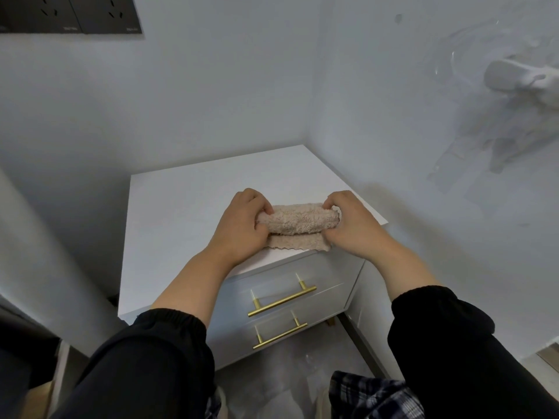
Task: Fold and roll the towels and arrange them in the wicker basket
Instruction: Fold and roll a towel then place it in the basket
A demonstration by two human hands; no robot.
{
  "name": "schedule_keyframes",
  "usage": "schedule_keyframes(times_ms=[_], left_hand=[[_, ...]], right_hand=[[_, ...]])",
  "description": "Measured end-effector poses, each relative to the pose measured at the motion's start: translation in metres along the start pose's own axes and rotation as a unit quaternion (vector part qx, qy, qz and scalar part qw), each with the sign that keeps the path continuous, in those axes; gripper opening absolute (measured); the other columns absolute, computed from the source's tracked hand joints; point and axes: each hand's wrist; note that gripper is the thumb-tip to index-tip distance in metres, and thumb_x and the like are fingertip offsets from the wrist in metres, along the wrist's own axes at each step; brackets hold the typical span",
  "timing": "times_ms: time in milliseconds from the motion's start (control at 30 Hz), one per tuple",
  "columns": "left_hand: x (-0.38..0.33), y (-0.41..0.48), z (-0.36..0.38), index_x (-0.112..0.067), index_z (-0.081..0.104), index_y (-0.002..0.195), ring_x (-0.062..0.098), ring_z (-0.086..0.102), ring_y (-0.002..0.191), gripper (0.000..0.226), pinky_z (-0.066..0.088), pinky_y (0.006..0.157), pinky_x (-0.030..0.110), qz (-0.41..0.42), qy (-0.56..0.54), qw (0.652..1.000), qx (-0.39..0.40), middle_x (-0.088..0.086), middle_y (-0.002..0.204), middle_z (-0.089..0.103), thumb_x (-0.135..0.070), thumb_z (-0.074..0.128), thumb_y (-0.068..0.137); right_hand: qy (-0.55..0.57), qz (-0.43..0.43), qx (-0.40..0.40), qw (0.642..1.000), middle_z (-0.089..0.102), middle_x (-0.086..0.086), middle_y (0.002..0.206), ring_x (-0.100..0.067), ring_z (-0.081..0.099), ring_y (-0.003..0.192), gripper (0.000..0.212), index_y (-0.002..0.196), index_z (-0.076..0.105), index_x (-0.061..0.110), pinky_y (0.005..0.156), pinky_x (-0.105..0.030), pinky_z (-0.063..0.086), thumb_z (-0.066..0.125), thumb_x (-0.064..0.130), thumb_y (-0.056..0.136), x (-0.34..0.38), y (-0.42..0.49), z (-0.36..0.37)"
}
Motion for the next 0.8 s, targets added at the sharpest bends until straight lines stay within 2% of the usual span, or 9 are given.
schedule_keyframes(times_ms=[133,267,333,400,500,567,633,700,800], left_hand=[[-0.001,-0.001,0.000,-0.012,0.069,0.078,0.008,0.044,0.099,0.029,0.029,0.077,0.013,-0.012,0.018,1.000,-0.017,-0.007,0.095,0.058,-0.026,0.048,0.093],[-0.004,0.001,0.004,-0.017,0.060,0.067,0.008,0.045,0.096,0.024,0.030,0.076,0.018,-0.016,0.044,0.999,-0.006,-0.007,0.093,0.059,-0.031,0.068,0.085],[-0.007,0.001,0.006,-0.018,0.056,0.076,0.013,0.047,0.094,0.021,0.033,0.074,0.021,-0.044,0.028,0.999,0.014,-0.005,0.092,0.057,-0.032,0.071,0.081],[-0.010,0.000,0.005,-0.020,0.056,0.098,0.017,0.051,0.098,0.029,0.038,0.076,0.027,-0.084,0.014,0.996,0.033,-0.004,0.099,0.056,-0.036,0.072,0.080],[-0.008,0.003,0.002,-0.022,0.046,0.134,0.025,0.049,0.119,0.066,0.043,0.098,0.040,-0.155,0.030,0.983,0.090,0.004,0.127,0.054,-0.047,0.071,0.079],[-0.005,0.007,0.002,-0.016,0.057,0.123,0.027,0.051,0.116,0.060,0.044,0.097,0.044,-0.167,0.053,0.978,0.108,0.003,0.122,0.057,-0.053,0.070,0.077],[-0.005,0.009,0.002,-0.010,0.064,0.096,0.026,0.055,0.098,0.051,0.048,0.083,0.042,-0.172,0.068,0.976,0.114,0.004,0.099,0.059,-0.056,0.070,0.075],[-0.006,0.011,0.003,-0.011,0.060,0.088,0.024,0.054,0.090,0.047,0.047,0.076,0.038,-0.177,0.067,0.975,0.115,0.002,0.091,0.057,-0.055,0.071,0.074],[-0.011,0.009,0.004,-0.014,0.053,0.079,0.020,0.050,0.080,0.040,0.037,0.063,0.032,-0.175,0.040,0.979,0.093,-0.001,0.079,0.053,-0.048,0.075,0.074]], right_hand=[[0.052,0.023,0.045,0.997,0.045,0.007,0.125,-0.003,0.037,0.115,0.024,0.098,0.058,0.015,0.088,-0.020,0.025,0.062,0.037,0.089,0.005,-0.011,-0.006],[0.048,0.034,0.011,0.998,0.047,-0.002,0.140,-0.010,0.037,0.133,0.020,0.084,0.064,0.011,0.095,-0.018,0.022,0.059,0.028,0.093,0.006,-0.013,-0.004],[0.047,0.052,0.007,0.998,0.049,-0.002,0.138,-0.012,0.039,0.132,0.013,0.079,0.060,0.013,0.094,-0.017,0.022,0.064,0.021,0.089,0.003,-0.013,-0.001],[0.062,0.074,0.007,0.995,0.051,-0.002,0.134,-0.016,0.042,0.129,0.012,0.086,0.057,0.016,0.089,-0.019,0.026,0.068,0.022,0.086,-0.001,-0.012,0.001],[0.039,0.100,0.029,0.994,0.046,-0.004,0.136,-0.021,0.040,0.129,0.049,0.123,0.051,0.019,0.096,-0.030,0.035,0.072,0.033,0.081,-0.006,-0.009,0.001],[-0.012,0.114,0.050,0.992,0.040,-0.005,0.145,-0.024,0.030,0.138,0.064,0.131,0.049,0.015,0.111,-0.039,0.028,0.071,0.044,0.079,-0.011,-0.007,0.000],[-0.025,0.119,0.073,0.990,0.030,-0.009,0.152,-0.025,0.019,0.144,0.060,0.126,0.055,0.014,0.115,-0.041,0.019,0.068,0.049,0.080,-0.013,-0.006,-0.001],[-0.020,0.123,0.077,0.989,0.022,-0.008,0.156,-0.023,0.012,0.146,0.054,0.123,0.057,0.013,0.116,-0.041,0.012,0.069,0.046,0.081,-0.014,-0.007,-0.001],[0.022,0.101,0.035,0.994,0.035,-0.008,0.150,-0.021,0.018,0.144,0.044,0.114,0.059,0.008,0.115,-0.037,0.016,0.071,0.035,0.082,-0.010,-0.009,0.000]])
Point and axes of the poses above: each hand's wrist, its own y-axis towards the middle knuckle, its own z-axis out of the palm, x = y × z
